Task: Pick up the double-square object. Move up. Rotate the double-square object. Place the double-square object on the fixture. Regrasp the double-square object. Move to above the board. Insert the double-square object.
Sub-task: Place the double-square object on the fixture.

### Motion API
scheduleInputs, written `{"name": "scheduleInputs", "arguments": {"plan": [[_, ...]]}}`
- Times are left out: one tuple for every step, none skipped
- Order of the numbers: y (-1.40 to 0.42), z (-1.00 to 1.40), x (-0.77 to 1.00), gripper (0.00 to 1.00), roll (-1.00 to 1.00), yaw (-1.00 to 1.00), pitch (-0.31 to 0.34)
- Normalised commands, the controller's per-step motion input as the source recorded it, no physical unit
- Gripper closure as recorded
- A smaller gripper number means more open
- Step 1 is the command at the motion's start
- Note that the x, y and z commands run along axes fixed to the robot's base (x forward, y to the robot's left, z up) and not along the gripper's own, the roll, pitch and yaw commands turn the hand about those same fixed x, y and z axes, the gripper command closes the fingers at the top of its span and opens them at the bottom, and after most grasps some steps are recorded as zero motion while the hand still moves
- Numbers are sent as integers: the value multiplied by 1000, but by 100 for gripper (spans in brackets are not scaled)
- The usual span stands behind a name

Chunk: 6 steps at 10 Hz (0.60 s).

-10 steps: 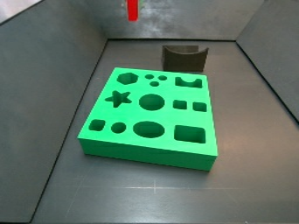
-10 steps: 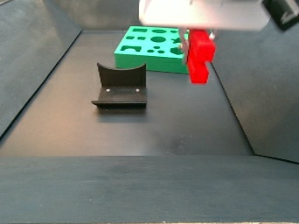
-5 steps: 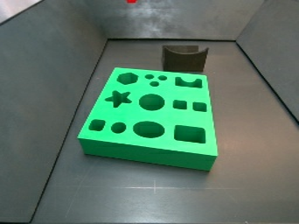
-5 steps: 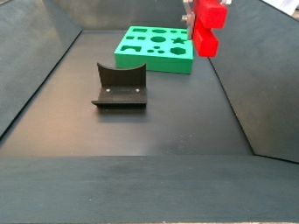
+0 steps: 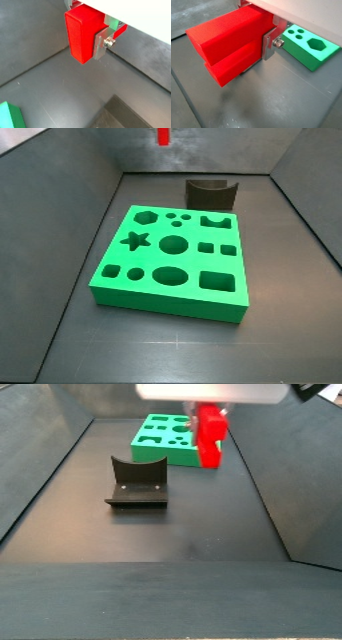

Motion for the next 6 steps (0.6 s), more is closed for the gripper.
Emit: {"name": "scheduleInputs", "arguments": {"plan": [[-42, -246, 1000, 100, 53, 57, 20], [-37, -221, 1000, 100, 72, 44, 25], [-34, -199, 1000, 100, 89, 40, 33], [-31, -178, 1000, 100, 102, 39, 38], [-29, -158, 1000, 100, 115, 40, 44], [-28, -142, 1000, 100, 124, 40, 51]]}}
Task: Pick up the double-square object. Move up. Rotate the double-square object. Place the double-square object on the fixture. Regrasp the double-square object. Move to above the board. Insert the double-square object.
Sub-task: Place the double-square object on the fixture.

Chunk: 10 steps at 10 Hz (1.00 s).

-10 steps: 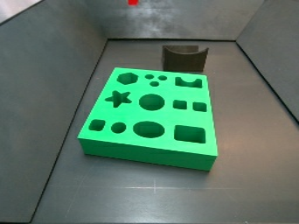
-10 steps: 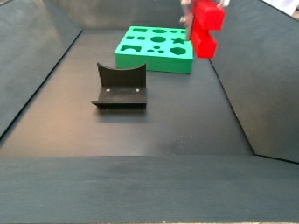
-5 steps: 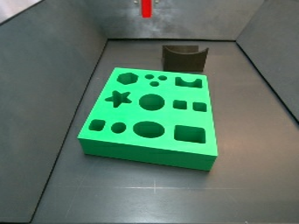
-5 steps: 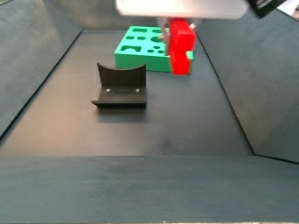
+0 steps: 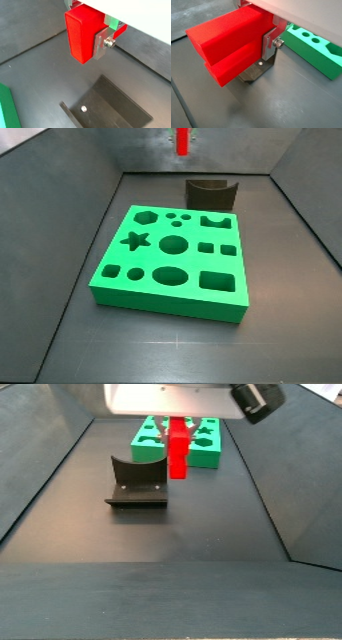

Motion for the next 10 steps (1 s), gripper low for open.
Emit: {"name": "scheduleInputs", "arguments": {"plan": [[-23, -121, 1000, 100, 130, 37, 62], [-22, -107, 1000, 100, 133, 38, 74], [-21, -86, 1000, 100, 137, 38, 82], [-790, 945, 835, 100, -1000, -55, -1], [-711, 916, 688, 100, -1000, -56, 13], [-420, 753, 531, 100, -1000, -67, 22], [-179, 553, 359, 100, -1000, -71, 32], [-99, 333, 198, 100, -1000, -75, 41], [-40, 66, 49, 100, -1000, -78, 39], [-10, 26, 42, 100, -1000, -85, 29]]}}
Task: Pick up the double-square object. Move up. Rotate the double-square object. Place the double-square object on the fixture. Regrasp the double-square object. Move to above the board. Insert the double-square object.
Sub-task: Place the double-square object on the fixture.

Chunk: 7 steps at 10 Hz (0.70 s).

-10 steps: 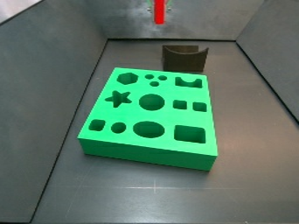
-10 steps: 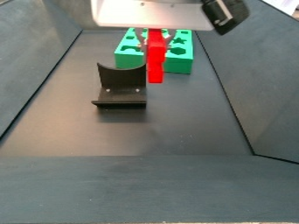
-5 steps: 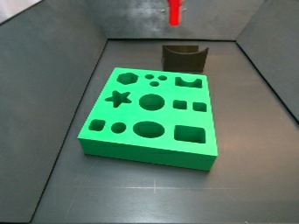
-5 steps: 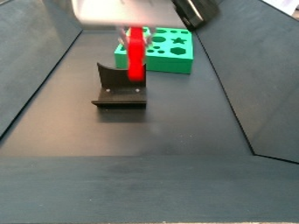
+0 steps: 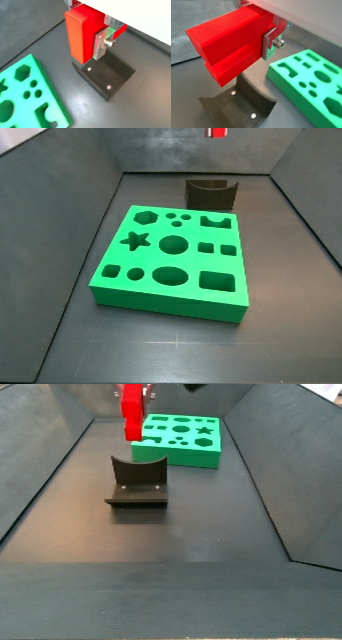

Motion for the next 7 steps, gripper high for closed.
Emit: {"name": "scheduleInputs", "arguments": {"plan": [[1, 39, 44, 100, -1000, -90, 41], [25, 27, 56, 100, -1000, -99, 65], [36, -7, 68, 100, -939, -110, 72], [37, -7, 71, 100, -762, -107, 66], [42, -8, 70, 100, -641, -103, 60], [39, -6, 58, 100, -348, -95, 42], [26, 0, 55, 100, -266, -90, 30]]}}
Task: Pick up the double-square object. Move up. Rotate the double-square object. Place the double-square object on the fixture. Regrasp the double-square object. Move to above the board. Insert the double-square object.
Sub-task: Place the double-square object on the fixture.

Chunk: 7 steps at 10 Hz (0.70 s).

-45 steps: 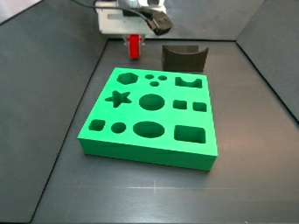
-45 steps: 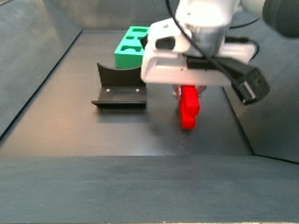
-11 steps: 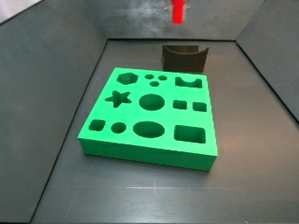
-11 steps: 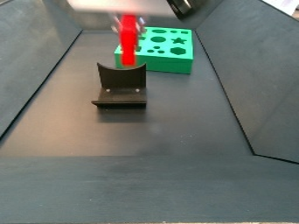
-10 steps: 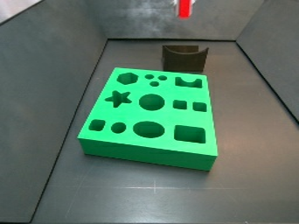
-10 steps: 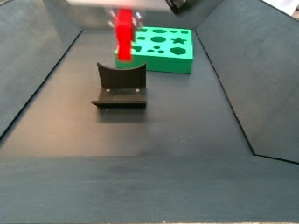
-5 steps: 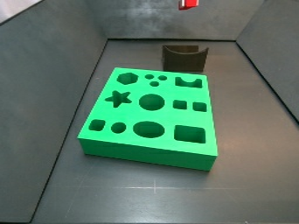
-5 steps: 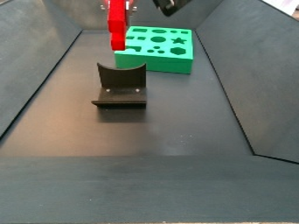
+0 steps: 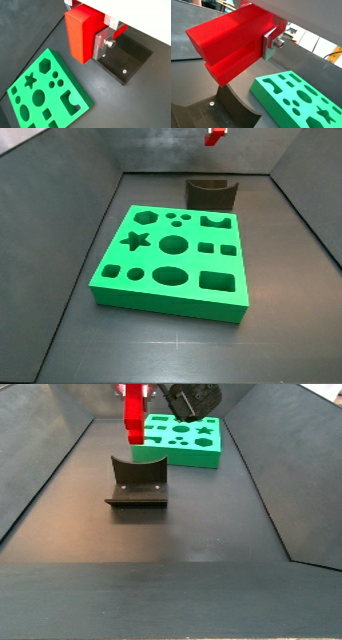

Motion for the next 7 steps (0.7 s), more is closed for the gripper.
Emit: {"name": "scheduleInputs", "arguments": {"plan": [[130, -1000, 119, 100, -1000, -131, 173], [136, -1000, 124, 100, -1000, -142, 163], [138, -1000, 141, 100, -936, -173, 180], [135, -1000, 148, 100, -831, -176, 166], [137, -1000, 152, 100, -604, -189, 106], [143, -1000, 161, 100, -366, -194, 49], [134, -1000, 168, 100, -245, -181, 21]]}}
